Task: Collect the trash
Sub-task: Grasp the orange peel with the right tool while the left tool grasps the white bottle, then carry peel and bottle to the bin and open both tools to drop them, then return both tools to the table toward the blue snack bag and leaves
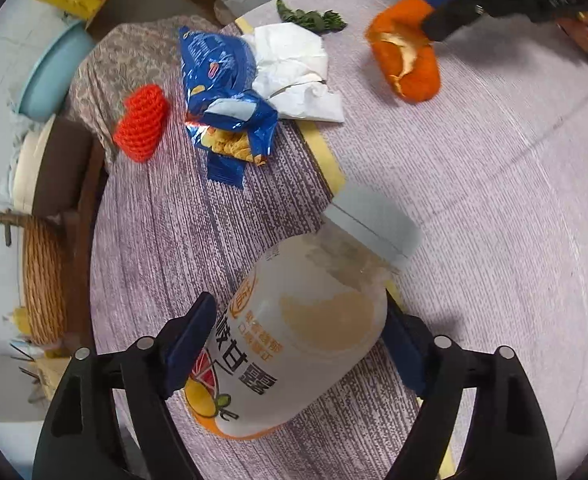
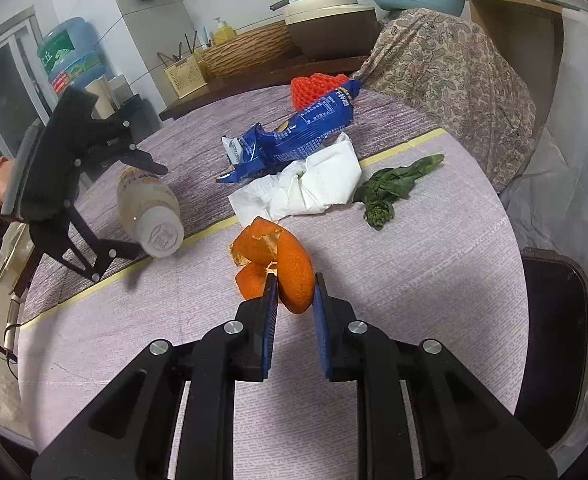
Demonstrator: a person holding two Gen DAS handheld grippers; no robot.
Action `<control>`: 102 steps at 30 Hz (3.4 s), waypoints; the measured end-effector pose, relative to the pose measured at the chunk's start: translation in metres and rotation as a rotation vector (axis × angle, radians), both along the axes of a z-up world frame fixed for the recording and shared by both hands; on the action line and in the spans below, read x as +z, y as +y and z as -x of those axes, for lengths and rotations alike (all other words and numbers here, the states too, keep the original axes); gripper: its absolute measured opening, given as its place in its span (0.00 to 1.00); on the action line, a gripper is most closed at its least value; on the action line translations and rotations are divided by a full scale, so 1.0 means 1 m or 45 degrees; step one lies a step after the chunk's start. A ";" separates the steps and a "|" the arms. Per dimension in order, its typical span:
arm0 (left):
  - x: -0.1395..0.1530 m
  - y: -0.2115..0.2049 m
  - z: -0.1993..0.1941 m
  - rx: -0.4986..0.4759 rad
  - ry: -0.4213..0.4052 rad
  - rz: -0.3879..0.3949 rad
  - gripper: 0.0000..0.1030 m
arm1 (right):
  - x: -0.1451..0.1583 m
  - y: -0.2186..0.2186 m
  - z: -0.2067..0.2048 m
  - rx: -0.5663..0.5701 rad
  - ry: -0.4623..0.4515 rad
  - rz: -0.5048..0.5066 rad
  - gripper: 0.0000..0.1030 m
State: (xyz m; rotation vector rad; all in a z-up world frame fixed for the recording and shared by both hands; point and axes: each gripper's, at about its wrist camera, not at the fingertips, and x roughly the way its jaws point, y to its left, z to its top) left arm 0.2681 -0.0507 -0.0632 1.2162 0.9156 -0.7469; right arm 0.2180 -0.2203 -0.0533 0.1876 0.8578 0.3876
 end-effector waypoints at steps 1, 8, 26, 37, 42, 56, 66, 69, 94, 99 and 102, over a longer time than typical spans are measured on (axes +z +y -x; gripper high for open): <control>0.000 -0.001 -0.001 0.015 0.016 0.002 0.70 | 0.000 0.000 0.001 -0.001 -0.003 -0.003 0.18; -0.004 0.003 0.005 0.065 0.018 0.020 0.68 | 0.005 -0.002 0.011 0.002 -0.026 -0.035 0.18; 0.043 -0.023 0.105 0.186 -0.235 0.721 0.67 | 0.025 -0.043 0.084 -0.037 -0.151 -0.152 0.18; 0.061 -0.134 0.126 0.173 -0.038 1.157 0.67 | 0.027 -0.163 0.146 -0.388 -0.202 -0.096 0.18; 0.056 -0.193 0.126 0.247 0.060 1.206 0.67 | -0.011 -0.219 0.139 -0.590 -0.076 0.046 0.18; -0.019 -0.310 0.078 0.549 0.274 1.122 0.67 | -0.154 -0.241 0.061 -0.646 0.251 0.139 0.18; -0.039 -0.350 0.057 0.675 0.201 1.008 0.67 | -0.152 -0.242 0.094 -0.743 0.159 0.091 0.50; -0.052 -0.362 0.052 0.701 0.227 0.985 0.67 | -0.146 -0.250 0.110 -0.804 0.133 0.040 0.56; -0.039 -0.349 0.072 0.724 0.358 1.020 0.91 | -0.110 -0.272 0.176 -1.055 0.023 0.116 0.74; 0.009 -0.308 0.103 0.589 0.225 1.133 0.95 | -0.082 -0.260 0.169 -0.995 -0.060 0.061 0.74; 0.028 -0.282 0.115 0.543 0.148 1.154 0.95 | -0.063 -0.241 0.163 -0.927 -0.138 0.062 0.81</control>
